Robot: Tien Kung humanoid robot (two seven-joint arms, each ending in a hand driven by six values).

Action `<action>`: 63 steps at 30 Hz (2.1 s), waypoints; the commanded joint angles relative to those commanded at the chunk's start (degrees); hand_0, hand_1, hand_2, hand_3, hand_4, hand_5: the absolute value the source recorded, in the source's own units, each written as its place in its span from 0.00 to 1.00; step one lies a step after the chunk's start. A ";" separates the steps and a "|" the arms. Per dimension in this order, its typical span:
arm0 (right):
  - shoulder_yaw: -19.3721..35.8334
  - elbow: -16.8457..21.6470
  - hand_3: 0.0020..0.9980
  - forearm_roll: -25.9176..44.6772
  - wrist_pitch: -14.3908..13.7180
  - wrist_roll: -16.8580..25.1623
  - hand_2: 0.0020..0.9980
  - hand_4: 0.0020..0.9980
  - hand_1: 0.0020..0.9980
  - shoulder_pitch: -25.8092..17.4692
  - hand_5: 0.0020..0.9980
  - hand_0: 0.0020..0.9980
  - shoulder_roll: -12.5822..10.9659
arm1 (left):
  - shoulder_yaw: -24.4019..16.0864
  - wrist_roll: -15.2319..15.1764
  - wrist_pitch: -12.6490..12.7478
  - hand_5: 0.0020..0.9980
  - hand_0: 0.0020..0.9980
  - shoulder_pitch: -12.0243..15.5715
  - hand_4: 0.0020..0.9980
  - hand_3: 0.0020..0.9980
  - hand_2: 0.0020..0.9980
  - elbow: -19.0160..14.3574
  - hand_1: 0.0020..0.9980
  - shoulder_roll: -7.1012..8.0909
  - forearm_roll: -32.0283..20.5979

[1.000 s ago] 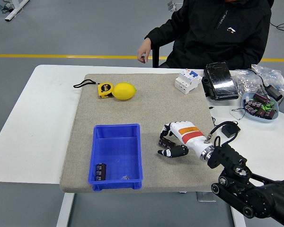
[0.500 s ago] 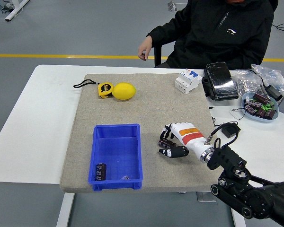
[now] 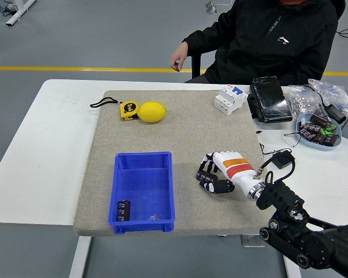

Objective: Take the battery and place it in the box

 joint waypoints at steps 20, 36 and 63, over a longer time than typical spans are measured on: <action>0.45 1.47 0.45 0.42 -0.90 0.10 0.40 0.83 0.36 -0.10 0.13 0.15 -0.80 | 0.50 0.02 -0.15 0.61 0.78 0.04 0.68 0.61 0.79 0.00 0.77 0.15 -0.34; 3.60 9.49 0.46 -1.89 -1.08 -1.11 0.40 0.81 0.36 0.86 0.08 0.15 -1.54 | 0.32 0.10 -0.36 0.62 0.78 0.19 0.68 0.61 0.78 0.00 0.77 0.44 0.01; -7.92 19.86 0.54 -2.64 5.49 -6.26 0.46 0.85 0.43 6.15 0.24 0.24 6.72 | 0.24 0.70 -0.35 0.61 0.78 0.68 0.68 0.61 0.78 -0.18 0.77 0.99 0.40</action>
